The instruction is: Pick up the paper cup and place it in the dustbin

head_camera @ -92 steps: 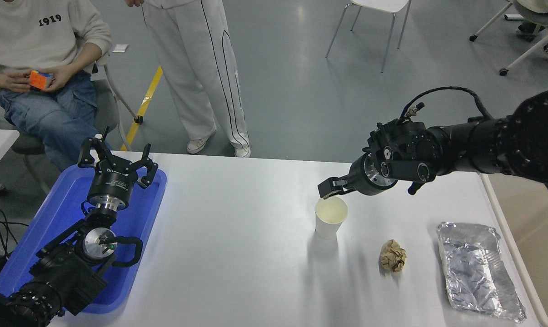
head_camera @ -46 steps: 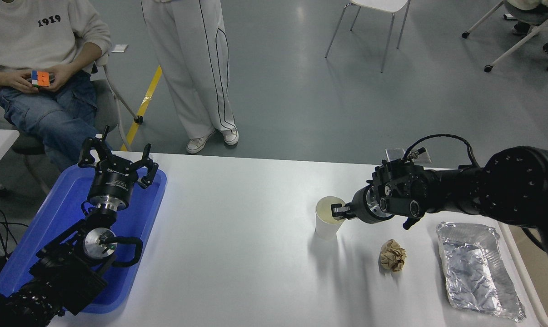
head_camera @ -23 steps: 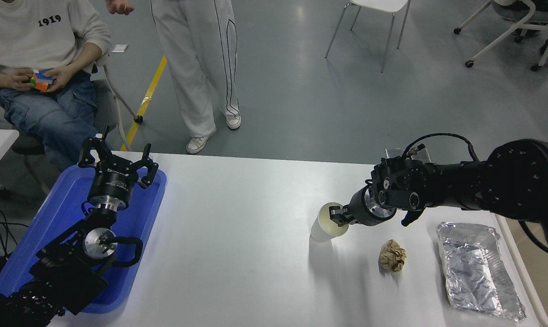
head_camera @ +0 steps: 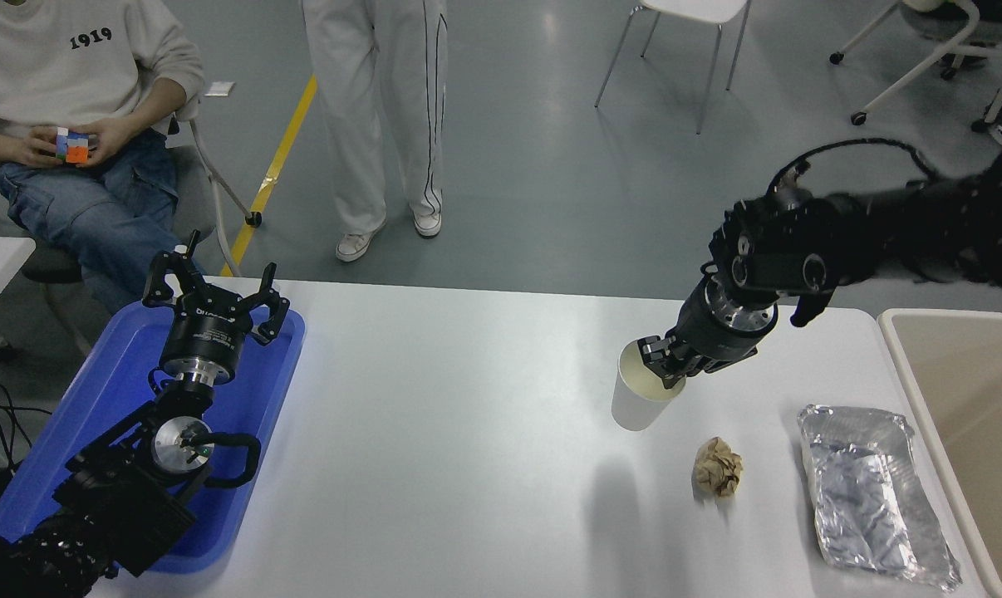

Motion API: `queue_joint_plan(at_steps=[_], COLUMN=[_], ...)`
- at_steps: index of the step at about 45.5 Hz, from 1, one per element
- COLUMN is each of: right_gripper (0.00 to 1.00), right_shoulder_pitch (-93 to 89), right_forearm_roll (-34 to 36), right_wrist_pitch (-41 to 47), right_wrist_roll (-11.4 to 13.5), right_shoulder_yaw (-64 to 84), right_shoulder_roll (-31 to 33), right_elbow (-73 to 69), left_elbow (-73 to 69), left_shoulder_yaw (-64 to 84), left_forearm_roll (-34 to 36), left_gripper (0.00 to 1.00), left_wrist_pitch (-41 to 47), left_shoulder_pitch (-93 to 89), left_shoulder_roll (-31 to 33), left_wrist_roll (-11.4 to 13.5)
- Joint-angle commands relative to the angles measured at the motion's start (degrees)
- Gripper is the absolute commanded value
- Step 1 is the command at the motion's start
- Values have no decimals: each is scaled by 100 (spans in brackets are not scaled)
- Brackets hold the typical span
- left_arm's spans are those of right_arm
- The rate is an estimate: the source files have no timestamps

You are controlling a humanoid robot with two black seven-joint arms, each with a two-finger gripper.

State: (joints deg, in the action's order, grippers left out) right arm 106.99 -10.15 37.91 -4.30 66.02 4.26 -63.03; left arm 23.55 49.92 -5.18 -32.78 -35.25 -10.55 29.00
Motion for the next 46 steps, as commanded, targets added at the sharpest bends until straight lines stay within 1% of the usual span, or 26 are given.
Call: queue_joint_plan(at_steps=[1,10,16,33,38,46], right_gripper=[0,0,0,0,0,0], right_shoulder_pitch=[946,1579,1922,1958,1966,2002], right_forearm_roll=[-13,-22,-154,-294,-356,-426], right_wrist_pitch=[709,709,709,709,709,709], right_wrist_roll=[-1,-1,-1,8,-1,-1], right_shoulder_yaw=[148,148,148,209,332,568], right_shoulder_roll=[233,558,725,787,901,1428], right_elbow=[-245,-491,-579,-570,-570,-570], left_elbow=[0,0,0,-8,-9,-9], left_shoulder_yaw=[0,0,0,0,0,0], left_forearm_roll=[0,0,0,0,0,0], left_gripper=[100,100,100,100,100,100], left_wrist_pitch=[0,0,0,0,0,9], left_shoulder_pitch=[0,0,0,0,0,9], left_shoulder_roll=[0,0,0,0,0,0], left_wrist_roll=[0,0,0,0,0,9])
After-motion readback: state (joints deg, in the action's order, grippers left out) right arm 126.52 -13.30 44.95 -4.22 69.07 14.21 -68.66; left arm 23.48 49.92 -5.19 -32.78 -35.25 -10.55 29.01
